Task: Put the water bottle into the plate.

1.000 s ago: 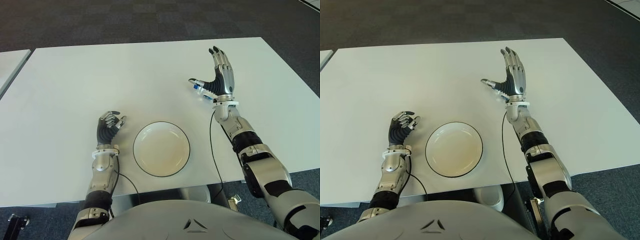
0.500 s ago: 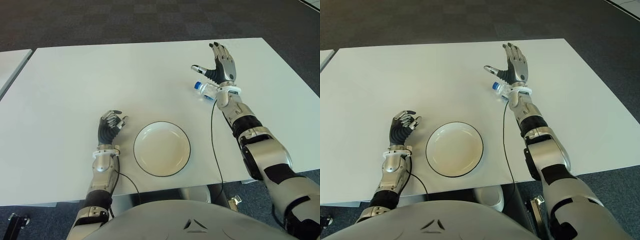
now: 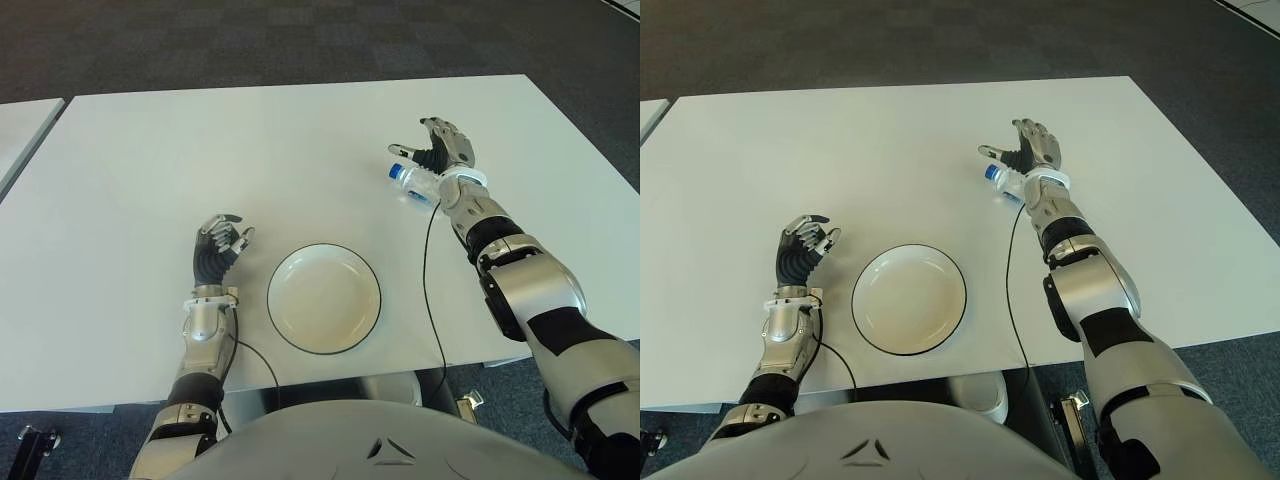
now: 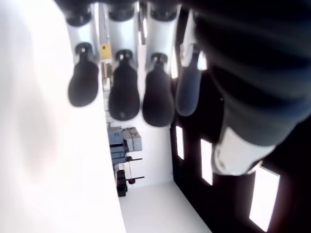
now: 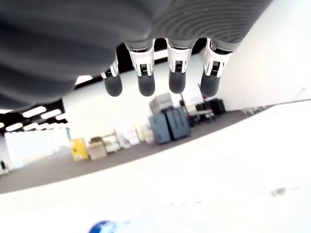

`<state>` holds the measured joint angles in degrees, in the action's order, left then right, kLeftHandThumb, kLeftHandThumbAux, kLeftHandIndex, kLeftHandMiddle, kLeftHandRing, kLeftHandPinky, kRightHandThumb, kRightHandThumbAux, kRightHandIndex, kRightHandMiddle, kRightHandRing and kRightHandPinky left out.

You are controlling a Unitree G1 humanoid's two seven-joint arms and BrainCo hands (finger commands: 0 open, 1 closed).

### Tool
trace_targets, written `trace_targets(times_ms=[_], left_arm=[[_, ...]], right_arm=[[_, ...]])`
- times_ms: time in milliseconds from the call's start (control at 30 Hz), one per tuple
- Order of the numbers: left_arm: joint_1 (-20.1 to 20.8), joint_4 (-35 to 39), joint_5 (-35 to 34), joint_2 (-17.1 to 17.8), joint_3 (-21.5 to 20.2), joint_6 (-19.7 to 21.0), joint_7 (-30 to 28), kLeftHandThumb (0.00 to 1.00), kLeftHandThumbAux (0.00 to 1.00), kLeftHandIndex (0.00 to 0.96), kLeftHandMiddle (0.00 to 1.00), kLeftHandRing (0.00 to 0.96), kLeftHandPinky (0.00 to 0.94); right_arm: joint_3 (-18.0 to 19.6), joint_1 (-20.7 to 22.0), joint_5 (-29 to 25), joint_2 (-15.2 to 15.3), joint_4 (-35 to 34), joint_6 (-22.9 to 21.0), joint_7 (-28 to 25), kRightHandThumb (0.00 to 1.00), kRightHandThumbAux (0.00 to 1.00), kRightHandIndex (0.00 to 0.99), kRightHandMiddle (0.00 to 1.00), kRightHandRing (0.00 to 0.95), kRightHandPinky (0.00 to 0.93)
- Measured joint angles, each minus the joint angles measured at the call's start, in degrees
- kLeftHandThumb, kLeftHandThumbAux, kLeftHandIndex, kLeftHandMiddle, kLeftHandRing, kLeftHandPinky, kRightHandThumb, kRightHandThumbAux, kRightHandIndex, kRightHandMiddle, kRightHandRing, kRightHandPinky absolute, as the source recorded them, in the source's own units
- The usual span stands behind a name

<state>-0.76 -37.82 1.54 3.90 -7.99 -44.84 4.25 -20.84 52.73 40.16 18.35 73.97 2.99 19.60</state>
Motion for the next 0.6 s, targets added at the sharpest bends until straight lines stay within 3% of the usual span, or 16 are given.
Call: trace_targets(times_ms=[600], left_arm=[[2.0, -3.3, -0.6, 0.7, -0.2, -3.9, 0.0, 0.690, 0.718, 0.437, 0.757, 0.756, 0.742]], right_arm=[[-5.3, 0.0, 0.2, -0.5, 1.9, -5.7, -9.7, 0.578, 0.224, 0.000, 0.000, 0.000, 0.000]])
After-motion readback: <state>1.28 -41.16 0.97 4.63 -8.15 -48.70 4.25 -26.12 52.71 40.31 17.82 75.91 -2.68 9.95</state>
